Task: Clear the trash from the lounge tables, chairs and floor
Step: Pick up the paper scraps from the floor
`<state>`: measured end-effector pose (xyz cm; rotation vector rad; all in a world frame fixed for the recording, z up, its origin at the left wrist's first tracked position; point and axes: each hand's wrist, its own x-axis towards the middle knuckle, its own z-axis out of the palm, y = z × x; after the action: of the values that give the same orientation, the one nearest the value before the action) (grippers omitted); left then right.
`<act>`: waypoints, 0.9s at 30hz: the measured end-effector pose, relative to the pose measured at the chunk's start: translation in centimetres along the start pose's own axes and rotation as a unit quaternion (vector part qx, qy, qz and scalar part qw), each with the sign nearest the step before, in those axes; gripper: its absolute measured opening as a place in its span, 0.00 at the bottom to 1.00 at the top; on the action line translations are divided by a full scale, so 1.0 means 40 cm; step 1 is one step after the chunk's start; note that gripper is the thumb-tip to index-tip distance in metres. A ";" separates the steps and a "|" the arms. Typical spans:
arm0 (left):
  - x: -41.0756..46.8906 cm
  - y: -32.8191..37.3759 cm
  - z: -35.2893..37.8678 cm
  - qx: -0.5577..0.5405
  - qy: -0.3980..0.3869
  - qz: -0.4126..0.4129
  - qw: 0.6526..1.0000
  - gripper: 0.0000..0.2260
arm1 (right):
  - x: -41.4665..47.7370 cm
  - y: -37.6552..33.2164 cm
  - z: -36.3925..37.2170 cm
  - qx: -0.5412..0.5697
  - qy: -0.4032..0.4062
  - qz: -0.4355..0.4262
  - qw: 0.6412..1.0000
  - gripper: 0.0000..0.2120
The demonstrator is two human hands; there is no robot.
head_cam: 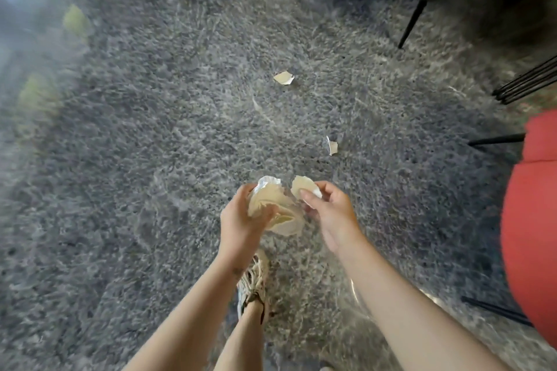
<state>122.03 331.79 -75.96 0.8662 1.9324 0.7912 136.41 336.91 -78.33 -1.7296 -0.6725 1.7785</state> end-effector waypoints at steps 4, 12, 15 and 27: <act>0.184 0.037 -0.039 0.039 0.008 0.002 0.999 0.15 | 0.164 -0.066 0.037 -0.034 0.091 -0.003 0.995 0.08; 0.469 0.044 0.048 0.081 0.007 0.004 0.997 0.17 | 0.511 -0.068 -0.069 -0.108 0.266 0.033 0.957 0.08; 0.586 0.003 0.130 0.086 -0.001 -0.003 0.996 0.15 | 0.676 -0.013 -0.128 -0.141 0.300 0.053 0.942 0.11; 0.883 -0.227 0.396 0.139 -0.056 -0.015 0.989 0.18 | 1.120 0.252 -0.173 -0.140 0.316 0.138 0.928 0.09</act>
<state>119.54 358.27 -105.54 1.0219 1.9786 0.4507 142.48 360.76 -117.71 -2.5257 -0.4220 1.1879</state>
